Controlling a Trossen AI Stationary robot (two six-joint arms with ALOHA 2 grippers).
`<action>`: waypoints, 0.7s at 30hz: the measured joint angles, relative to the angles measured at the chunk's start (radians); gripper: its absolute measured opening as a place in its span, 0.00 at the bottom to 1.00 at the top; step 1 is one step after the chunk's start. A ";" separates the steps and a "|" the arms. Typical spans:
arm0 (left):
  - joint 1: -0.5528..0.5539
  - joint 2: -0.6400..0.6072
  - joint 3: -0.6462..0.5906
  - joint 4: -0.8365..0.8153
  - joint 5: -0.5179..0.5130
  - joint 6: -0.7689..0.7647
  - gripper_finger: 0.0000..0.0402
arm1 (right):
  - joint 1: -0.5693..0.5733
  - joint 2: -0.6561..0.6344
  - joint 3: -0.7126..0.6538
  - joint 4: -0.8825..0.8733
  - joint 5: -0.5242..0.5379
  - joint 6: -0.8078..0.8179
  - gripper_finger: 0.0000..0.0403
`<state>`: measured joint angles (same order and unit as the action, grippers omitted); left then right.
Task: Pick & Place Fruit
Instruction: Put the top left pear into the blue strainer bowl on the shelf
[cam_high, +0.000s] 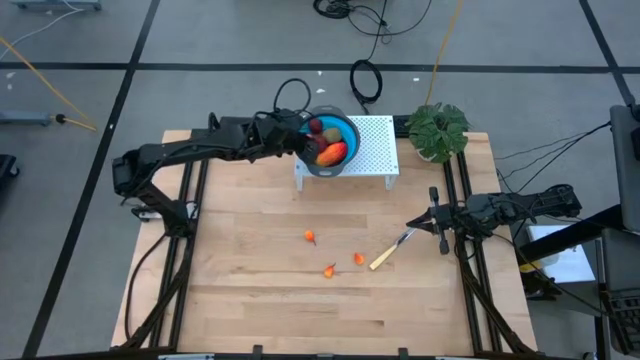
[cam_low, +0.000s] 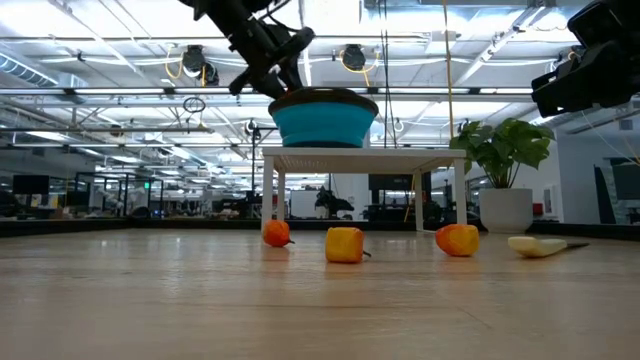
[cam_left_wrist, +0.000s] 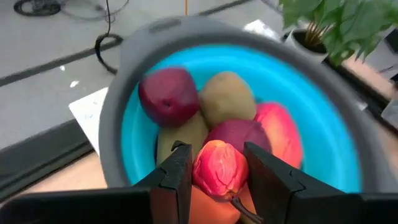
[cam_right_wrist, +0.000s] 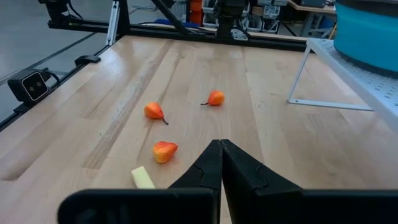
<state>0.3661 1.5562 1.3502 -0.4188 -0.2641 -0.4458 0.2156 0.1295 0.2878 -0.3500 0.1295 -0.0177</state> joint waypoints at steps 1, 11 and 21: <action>0.000 0.010 -0.001 -0.002 0.000 0.001 0.30 | 0.000 0.000 0.000 0.000 0.000 0.000 0.00; 0.006 0.025 -0.001 0.026 -0.027 0.029 0.31 | 0.000 0.000 0.000 0.000 0.001 0.005 0.00; 0.006 0.022 -0.001 0.027 -0.034 0.071 0.49 | 0.000 0.000 0.000 0.000 0.001 0.005 0.00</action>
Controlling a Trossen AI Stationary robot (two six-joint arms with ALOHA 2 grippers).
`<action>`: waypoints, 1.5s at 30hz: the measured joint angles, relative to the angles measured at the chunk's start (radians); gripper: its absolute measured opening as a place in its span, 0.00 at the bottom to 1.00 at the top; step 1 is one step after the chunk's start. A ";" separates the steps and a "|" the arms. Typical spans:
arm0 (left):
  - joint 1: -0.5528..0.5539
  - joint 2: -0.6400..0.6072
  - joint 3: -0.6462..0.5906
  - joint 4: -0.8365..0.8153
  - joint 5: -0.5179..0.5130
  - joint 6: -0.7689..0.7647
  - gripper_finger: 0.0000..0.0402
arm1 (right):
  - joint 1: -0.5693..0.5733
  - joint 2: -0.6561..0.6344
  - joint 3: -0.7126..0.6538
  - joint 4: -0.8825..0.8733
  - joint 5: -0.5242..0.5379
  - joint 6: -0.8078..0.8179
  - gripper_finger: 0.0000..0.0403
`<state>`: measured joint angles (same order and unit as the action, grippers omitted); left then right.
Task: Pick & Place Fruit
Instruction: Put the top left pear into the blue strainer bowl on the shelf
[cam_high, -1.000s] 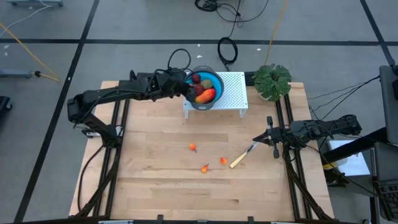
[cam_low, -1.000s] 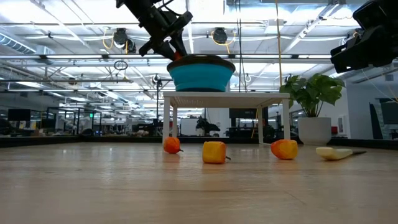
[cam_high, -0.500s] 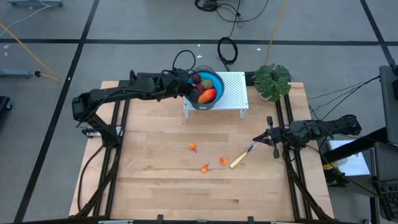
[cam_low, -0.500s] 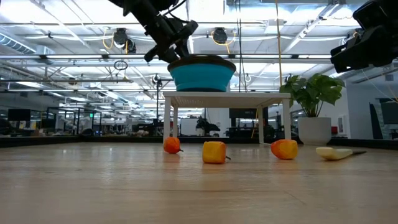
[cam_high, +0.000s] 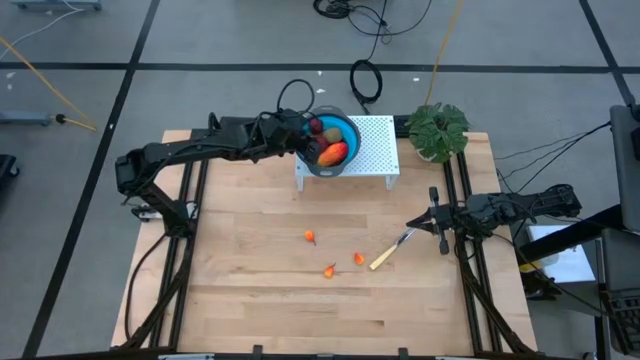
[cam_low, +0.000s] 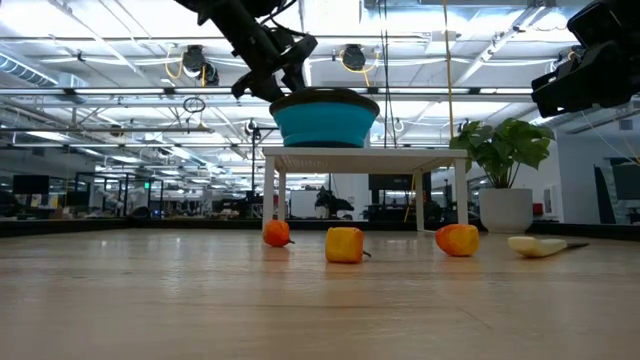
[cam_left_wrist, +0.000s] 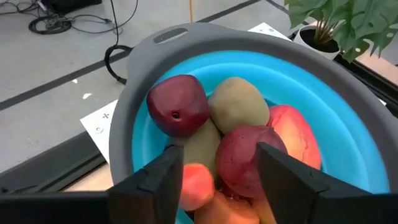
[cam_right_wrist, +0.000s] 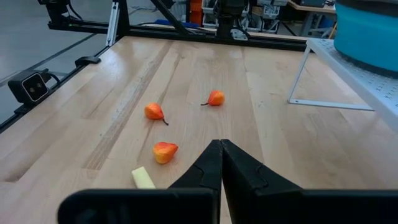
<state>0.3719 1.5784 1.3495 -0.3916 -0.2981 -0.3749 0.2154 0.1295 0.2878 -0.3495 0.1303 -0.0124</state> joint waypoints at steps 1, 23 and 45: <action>0.000 0.000 0.000 0.000 0.000 0.008 0.51 | 0.000 0.000 0.000 0.000 0.000 0.000 0.00; -0.286 -0.007 0.254 -0.378 -0.044 -0.198 0.43 | 0.000 0.000 0.000 0.000 0.000 0.000 0.00; -0.672 0.037 0.255 -0.383 -0.253 -0.693 0.13 | 0.000 0.000 0.000 0.000 0.000 0.000 0.00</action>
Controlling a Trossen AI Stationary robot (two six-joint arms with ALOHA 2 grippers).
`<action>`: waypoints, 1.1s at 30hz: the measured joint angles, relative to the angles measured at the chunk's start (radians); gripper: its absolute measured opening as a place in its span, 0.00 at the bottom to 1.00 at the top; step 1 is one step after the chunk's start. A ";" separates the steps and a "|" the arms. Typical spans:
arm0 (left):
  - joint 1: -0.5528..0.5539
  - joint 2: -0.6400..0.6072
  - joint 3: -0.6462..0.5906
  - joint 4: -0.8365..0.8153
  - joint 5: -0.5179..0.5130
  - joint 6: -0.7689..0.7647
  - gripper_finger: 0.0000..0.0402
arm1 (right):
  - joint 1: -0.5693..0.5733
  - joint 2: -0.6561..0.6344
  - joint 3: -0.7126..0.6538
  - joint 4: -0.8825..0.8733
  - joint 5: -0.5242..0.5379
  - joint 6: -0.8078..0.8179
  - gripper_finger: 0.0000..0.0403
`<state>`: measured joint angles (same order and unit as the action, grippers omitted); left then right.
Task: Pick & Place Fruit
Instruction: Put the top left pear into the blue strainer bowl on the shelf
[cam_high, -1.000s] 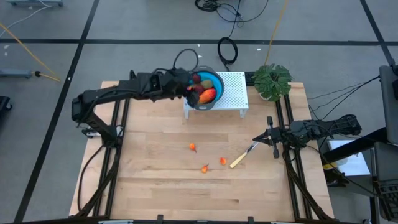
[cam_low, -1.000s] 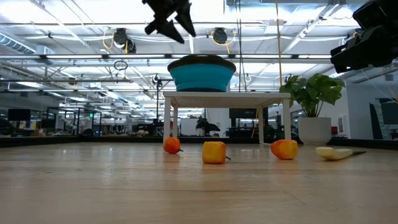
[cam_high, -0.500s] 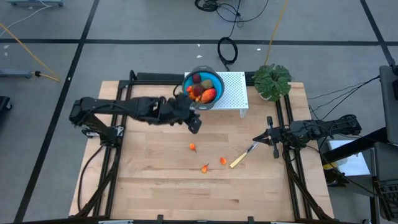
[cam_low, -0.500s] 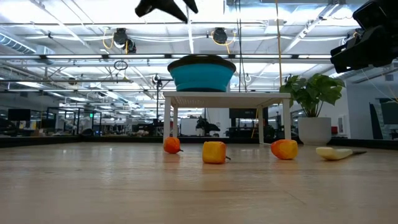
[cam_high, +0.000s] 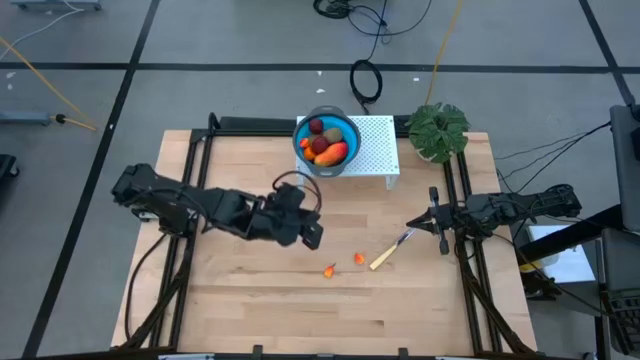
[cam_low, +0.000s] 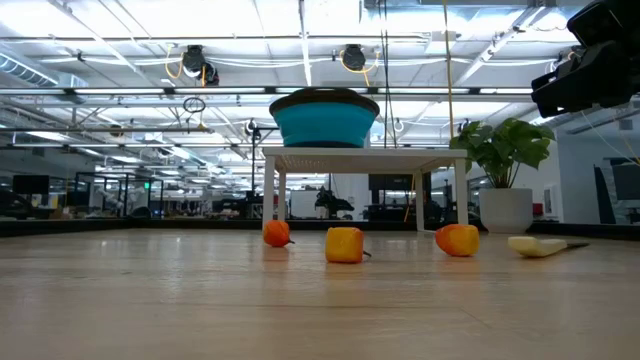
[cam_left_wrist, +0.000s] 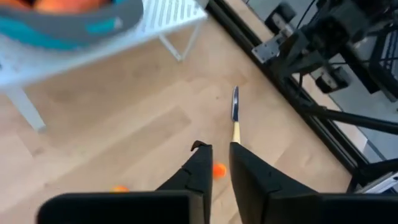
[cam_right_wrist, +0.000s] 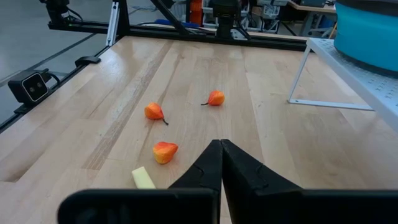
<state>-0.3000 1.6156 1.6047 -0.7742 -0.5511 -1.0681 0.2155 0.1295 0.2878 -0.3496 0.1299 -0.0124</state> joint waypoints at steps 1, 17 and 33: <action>-0.008 0.008 0.000 0.000 0.002 -0.016 0.11 | 0.000 0.000 0.000 0.000 0.000 0.000 0.00; -0.097 0.088 0.000 0.023 0.018 -0.120 0.01 | 0.000 0.000 0.000 0.000 0.000 0.000 0.00; -0.118 0.113 -0.002 0.045 0.010 -0.054 0.02 | 0.000 0.000 0.000 0.000 0.000 -0.001 0.00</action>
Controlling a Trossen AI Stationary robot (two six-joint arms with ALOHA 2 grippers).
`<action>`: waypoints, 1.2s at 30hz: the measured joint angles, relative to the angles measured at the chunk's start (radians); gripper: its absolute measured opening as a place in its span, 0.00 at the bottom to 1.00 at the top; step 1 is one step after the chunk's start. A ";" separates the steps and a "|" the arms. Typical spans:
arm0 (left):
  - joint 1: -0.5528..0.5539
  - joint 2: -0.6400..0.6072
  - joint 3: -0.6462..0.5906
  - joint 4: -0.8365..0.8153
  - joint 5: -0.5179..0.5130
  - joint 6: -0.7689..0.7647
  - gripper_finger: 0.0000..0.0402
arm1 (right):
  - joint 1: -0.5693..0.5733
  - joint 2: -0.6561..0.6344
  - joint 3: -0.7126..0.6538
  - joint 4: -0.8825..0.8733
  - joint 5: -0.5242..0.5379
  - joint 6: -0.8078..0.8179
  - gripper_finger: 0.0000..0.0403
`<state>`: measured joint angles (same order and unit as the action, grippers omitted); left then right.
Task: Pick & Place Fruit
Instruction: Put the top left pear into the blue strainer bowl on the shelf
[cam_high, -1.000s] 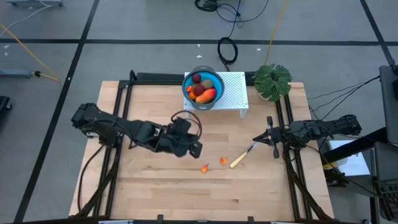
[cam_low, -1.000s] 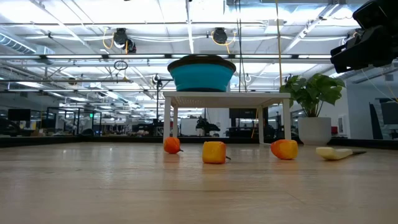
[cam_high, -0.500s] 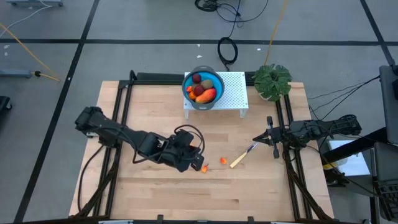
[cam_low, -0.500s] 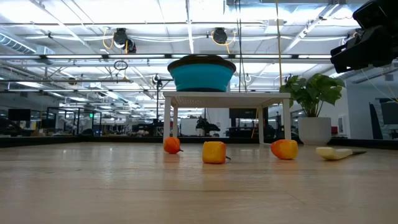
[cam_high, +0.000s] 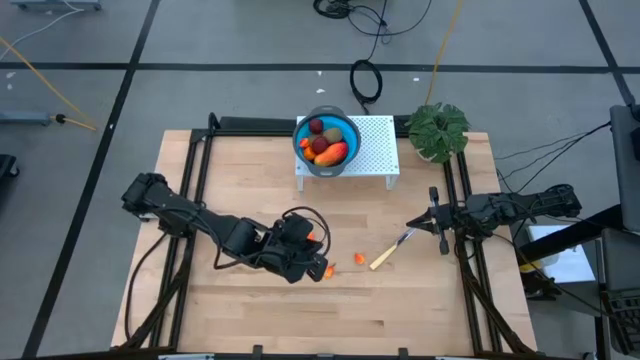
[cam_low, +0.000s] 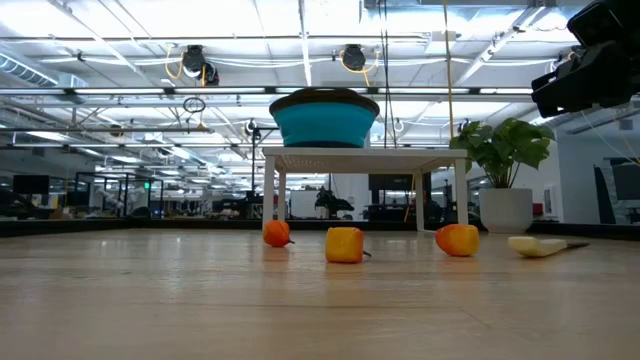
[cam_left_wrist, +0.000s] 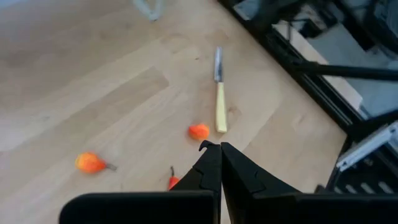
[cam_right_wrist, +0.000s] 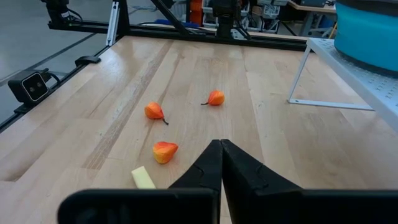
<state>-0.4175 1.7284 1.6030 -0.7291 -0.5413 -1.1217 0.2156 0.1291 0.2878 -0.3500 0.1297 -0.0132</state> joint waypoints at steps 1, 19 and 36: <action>-0.003 0.002 0.001 0.012 0.001 0.040 0.01 | 0.000 0.000 0.000 0.001 0.000 -0.002 0.00; -0.027 0.148 0.001 0.026 0.184 0.610 0.02 | 0.000 0.000 -0.001 -0.006 0.000 -0.006 0.00; 0.012 0.154 0.001 -0.100 0.263 0.813 0.12 | 0.000 0.000 -0.001 -0.007 0.000 -0.007 0.00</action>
<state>-0.4054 1.8820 1.6035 -0.8291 -0.2783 -0.3084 0.2155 0.1295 0.2871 -0.3569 0.1295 -0.0200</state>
